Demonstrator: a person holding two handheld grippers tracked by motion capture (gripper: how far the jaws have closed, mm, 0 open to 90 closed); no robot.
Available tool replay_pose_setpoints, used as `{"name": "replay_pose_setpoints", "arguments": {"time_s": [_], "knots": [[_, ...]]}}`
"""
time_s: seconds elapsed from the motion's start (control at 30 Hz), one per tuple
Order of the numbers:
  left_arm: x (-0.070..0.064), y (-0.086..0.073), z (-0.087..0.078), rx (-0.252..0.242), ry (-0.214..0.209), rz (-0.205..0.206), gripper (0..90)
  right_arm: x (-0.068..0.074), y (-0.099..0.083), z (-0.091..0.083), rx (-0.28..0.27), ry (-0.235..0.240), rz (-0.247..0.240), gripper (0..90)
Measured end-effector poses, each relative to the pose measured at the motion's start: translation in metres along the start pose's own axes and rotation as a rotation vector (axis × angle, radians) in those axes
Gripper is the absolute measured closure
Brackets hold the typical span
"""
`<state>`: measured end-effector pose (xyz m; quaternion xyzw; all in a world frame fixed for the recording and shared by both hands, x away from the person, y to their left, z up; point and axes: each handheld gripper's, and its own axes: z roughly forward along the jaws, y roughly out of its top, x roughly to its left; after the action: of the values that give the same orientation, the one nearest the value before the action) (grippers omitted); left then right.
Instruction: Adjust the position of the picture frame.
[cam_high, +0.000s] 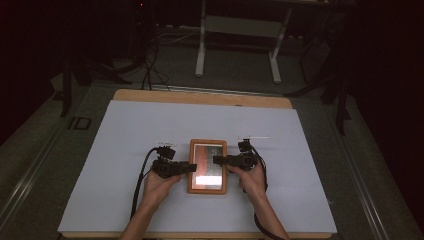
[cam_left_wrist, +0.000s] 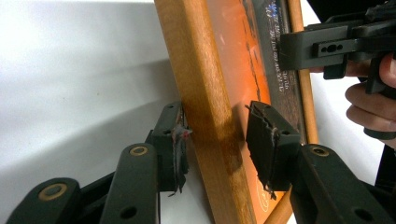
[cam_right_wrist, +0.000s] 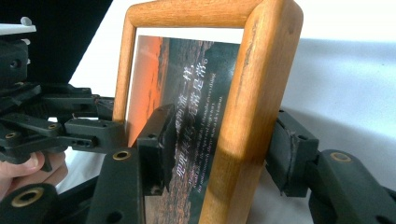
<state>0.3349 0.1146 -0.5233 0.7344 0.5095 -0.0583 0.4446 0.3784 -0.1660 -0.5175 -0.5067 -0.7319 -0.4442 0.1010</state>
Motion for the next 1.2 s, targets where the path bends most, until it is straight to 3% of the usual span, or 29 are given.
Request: {"name": "replay_pose_setpoints", "arguments": {"time_s": [0.23, 0.4, 0.43, 0.5, 0.77, 0.93, 1.2], "knots": [[0.008, 0.000, 0.006, 0.021, -0.020, -0.035, 55.9, -0.005, 0.001, 0.008, 0.014, -0.016, 0.035, 45.1], [0.009, 0.000, 0.006, 0.023, -0.025, -0.010, 54.3, -0.006, 0.000, 0.009, 0.016, -0.022, 0.035, 45.3], [0.007, -0.001, 0.005, 0.024, 0.001, 0.030, 52.0, -0.006, 0.000, 0.007, 0.013, -0.025, 0.023, 47.1], [0.007, -0.001, 0.004, 0.023, 0.019, 0.044, 46.3, -0.005, 0.001, 0.004, 0.003, -0.040, 0.010, 48.7], [0.009, -0.002, -0.004, 0.020, 0.040, 0.078, 43.9, -0.004, 0.000, -0.003, -0.003, -0.083, -0.049, 49.3], [0.005, -0.002, -0.013, -0.019, 0.053, 0.112, 43.9, -0.004, -0.001, -0.010, -0.025, -0.128, -0.069, 48.5], [0.005, -0.002, -0.024, -0.068, 0.072, 0.117, 43.8, -0.003, 0.002, -0.022, -0.079, -0.150, -0.095, 48.5]]}}
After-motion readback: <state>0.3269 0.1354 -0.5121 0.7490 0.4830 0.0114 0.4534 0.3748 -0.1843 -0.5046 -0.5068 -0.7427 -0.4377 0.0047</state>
